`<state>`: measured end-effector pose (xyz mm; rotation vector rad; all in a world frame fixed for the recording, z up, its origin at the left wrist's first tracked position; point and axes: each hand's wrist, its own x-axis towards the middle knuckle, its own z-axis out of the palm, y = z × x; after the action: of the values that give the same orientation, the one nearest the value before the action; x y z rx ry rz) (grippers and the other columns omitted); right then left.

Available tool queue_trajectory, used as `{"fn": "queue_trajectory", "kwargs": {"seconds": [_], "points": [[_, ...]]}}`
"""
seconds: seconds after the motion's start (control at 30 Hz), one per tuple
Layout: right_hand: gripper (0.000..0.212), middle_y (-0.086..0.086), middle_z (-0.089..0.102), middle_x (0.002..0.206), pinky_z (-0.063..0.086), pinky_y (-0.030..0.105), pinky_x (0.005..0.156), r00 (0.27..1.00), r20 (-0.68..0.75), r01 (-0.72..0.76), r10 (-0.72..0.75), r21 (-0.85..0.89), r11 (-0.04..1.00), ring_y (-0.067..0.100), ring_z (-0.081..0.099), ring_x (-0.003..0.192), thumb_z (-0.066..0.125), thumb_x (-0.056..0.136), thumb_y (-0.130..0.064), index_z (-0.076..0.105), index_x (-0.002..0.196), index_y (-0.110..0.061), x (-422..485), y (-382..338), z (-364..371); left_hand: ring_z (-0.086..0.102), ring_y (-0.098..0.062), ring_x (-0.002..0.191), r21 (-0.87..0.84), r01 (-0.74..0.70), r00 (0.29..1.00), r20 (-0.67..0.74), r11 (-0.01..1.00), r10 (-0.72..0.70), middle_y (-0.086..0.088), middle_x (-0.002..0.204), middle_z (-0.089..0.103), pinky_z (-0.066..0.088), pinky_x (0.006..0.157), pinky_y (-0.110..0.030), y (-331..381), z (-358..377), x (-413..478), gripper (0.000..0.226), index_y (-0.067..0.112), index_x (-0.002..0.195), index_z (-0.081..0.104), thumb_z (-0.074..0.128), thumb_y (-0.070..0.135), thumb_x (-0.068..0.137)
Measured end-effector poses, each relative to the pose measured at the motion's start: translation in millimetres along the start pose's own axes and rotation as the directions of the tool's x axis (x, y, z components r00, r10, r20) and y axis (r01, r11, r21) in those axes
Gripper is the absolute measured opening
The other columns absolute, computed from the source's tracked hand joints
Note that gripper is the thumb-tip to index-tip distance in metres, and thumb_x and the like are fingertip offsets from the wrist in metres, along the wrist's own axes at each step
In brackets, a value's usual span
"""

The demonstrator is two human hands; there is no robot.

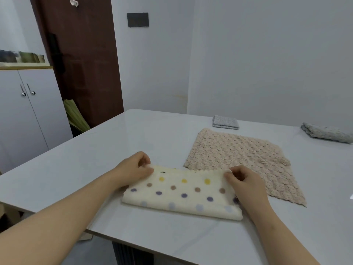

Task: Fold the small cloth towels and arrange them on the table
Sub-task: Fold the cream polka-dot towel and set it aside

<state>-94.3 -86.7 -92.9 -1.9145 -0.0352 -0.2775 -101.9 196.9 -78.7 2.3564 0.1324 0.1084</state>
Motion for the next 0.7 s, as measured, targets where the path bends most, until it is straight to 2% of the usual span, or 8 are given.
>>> {"fn": "queue_trajectory", "kwargs": {"seconds": [0.1, 0.2, 0.3, 0.4, 0.47, 0.57, 0.63, 0.7], "points": [[0.015, -0.002, 0.061, 0.071, 0.045, 0.03, 0.051, 1.0, 0.005, -0.003, 0.003, -0.028, 1.0, 0.013, 0.053, 0.065, 0.059, 0.086, -0.016, 0.062, 0.073, -0.022, 1, 0, 0, 0.047, -0.013, 0.103, 0.178, -0.028, 0.998, 0.051, 0.984, 0.019, 0.009, 0.107, 0.051, 0.038, 0.097, -0.031, -4, 11, 7, 0.014, 0.037, 0.099, 0.047, 0.054, 0.042, 0.087], [0.013, -0.002, 0.06, 0.071, 0.044, 0.028, 0.045, 1.0, 0.021, -0.022, 0.022, -0.039, 0.999, 0.013, 0.053, 0.062, 0.059, 0.085, -0.016, 0.062, 0.074, -0.021, 2, 1, 0, 0.044, -0.013, 0.103, 0.346, -0.092, 0.991, 0.119, 0.934, 0.054, 0.012, 0.1, 0.05, 0.034, 0.093, -0.029, 6, 10, 7, 0.014, 0.038, 0.095, 0.049, 0.054, 0.048, 0.086], [0.012, -0.001, 0.058, 0.068, 0.042, 0.025, 0.041, 0.999, 0.038, -0.026, 0.027, -0.029, 0.999, 0.013, 0.051, 0.057, 0.06, 0.085, -0.014, 0.062, 0.075, -0.019, 3, 1, 0, 0.049, -0.011, 0.087, 0.294, -0.113, 0.987, 0.144, 0.949, 0.073, 0.01, 0.089, 0.053, 0.038, 0.076, -0.023, 10, 7, 7, 0.015, 0.031, 0.079, 0.05, 0.061, 0.04, 0.083], [0.013, 0.0, 0.056, 0.066, 0.041, 0.024, 0.04, 0.998, 0.045, -0.034, 0.035, -0.004, 0.999, 0.015, 0.05, 0.057, 0.059, 0.085, -0.013, 0.062, 0.074, -0.019, 4, 2, -1, 0.049, -0.012, 0.073, 0.09, -0.065, 0.995, 0.086, 0.994, 0.057, -0.004, 0.089, 0.063, 0.038, 0.065, -0.024, 14, 3, 2, 0.02, 0.019, 0.072, 0.05, 0.068, 0.025, 0.078], [0.014, 0.0, 0.056, 0.067, 0.041, 0.023, 0.04, 0.999, 0.035, -0.036, 0.036, 0.008, 0.999, 0.016, 0.05, 0.06, 0.059, 0.086, -0.014, 0.062, 0.073, -0.019, 5, 4, -1, 0.049, -0.014, 0.074, -0.046, -0.045, 0.994, 0.094, 0.998, 0.05, -0.01, 0.095, 0.064, 0.038, 0.066, -0.025, 18, -4, -1, 0.022, 0.018, 0.074, 0.048, 0.07, 0.019, 0.075], [0.015, -0.001, 0.058, 0.069, 0.042, 0.017, 0.044, 1.0, 0.016, -0.011, 0.011, -0.044, 0.999, 0.017, 0.051, 0.063, 0.059, 0.086, -0.015, 0.061, 0.072, -0.021, 6, 4, -1, 0.051, -0.015, 0.079, -0.191, 0.029, 0.992, 0.128, 0.981, -0.005, 0.003, 0.097, 0.055, 0.044, 0.066, -0.025, 18, -17, -1, 0.023, 0.019, 0.089, 0.05, 0.07, 0.011, 0.079], [0.015, -0.002, 0.058, 0.07, 0.044, 0.02, 0.045, 1.0, 0.023, -0.006, 0.008, -0.085, 0.996, 0.017, 0.053, 0.058, 0.058, 0.086, -0.014, 0.06, 0.073, -0.019, 5, 3, -1, 0.056, -0.016, 0.082, -0.112, 0.069, 0.99, 0.129, 0.991, -0.054, 0.007, 0.106, 0.053, 0.049, 0.068, -0.026, 13, -21, 0, 0.026, 0.024, 0.097, 0.051, 0.068, 0.011, 0.081], [0.012, -0.001, 0.059, 0.07, 0.053, 0.034, 0.054, 0.999, 0.037, -0.001, 0.007, -0.144, 0.99, 0.019, 0.055, 0.055, 0.057, 0.086, -0.014, 0.062, 0.076, -0.015, 5, 2, 0, 0.057, -0.016, 0.078, 0.116, 0.035, 0.991, 0.123, 0.993, -0.049, 0.008, 0.11, 0.051, 0.05, 0.069, -0.024, 7, -19, 0, 0.021, 0.028, 0.096, 0.054, 0.065, 0.015, 0.083]]}}
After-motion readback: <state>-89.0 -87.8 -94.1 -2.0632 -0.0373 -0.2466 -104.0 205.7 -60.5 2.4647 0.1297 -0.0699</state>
